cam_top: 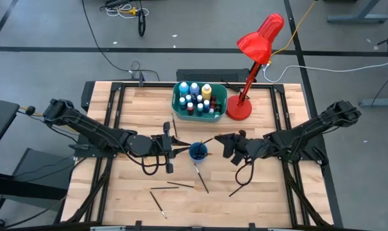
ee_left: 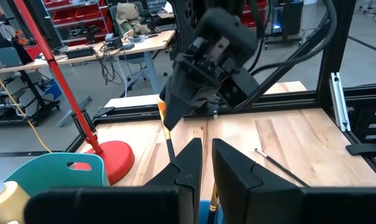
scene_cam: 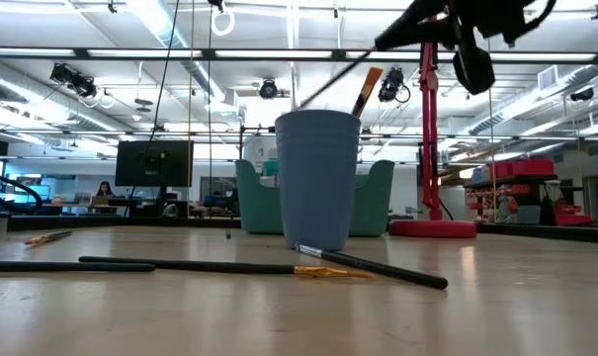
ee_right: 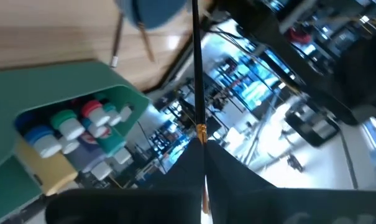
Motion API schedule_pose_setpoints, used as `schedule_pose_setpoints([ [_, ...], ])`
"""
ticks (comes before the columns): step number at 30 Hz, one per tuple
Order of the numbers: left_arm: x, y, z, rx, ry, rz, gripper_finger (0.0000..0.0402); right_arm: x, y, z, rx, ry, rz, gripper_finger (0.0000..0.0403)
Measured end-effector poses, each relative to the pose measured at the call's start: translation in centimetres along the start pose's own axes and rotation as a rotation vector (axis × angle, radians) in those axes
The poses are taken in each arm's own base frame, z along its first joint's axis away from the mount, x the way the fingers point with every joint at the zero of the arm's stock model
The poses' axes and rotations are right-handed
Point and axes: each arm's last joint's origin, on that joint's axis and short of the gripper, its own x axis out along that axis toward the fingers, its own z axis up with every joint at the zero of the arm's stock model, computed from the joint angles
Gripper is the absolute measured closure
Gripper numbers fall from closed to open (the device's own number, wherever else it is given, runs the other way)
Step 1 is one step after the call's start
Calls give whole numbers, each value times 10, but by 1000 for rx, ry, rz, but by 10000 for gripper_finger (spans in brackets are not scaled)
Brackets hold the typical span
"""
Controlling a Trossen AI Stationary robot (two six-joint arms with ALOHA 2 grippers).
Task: Pick & Place Paint Supplies
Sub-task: Put the gold paint brush into the blue cup, then put the silver paint brush into the blue cup
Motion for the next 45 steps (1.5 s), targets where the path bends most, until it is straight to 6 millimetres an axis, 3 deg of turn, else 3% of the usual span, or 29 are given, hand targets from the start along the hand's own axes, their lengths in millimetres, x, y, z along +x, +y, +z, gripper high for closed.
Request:
schedule_pose_setpoints([
  [7, 0, 0, 0, 0, 0, 0, 354, 0, 4, 1, -69, 16, 49, 403],
  [15, 0, 0, 0, -2, -4, 0, 354, 3, 9, 10, -80, -222, 6, 401],
  [21, 0, 0, 1, -3, -5, 0, 354, 17, 16, 17, -100, -234, 54, 382],
  [31, 0, 0, 1, -5, -9, 0, 354, 29, 11, 13, 115, -202, -8, 350],
  [40, 0, 0, 1, -7, -13, 1, 354, 29, 9, 13, 189, -211, -21, 315],
  [45, 0, 0, 1, -7, -12, 0, 354, 30, 4, 7, 346, -95, -31, 305],
])
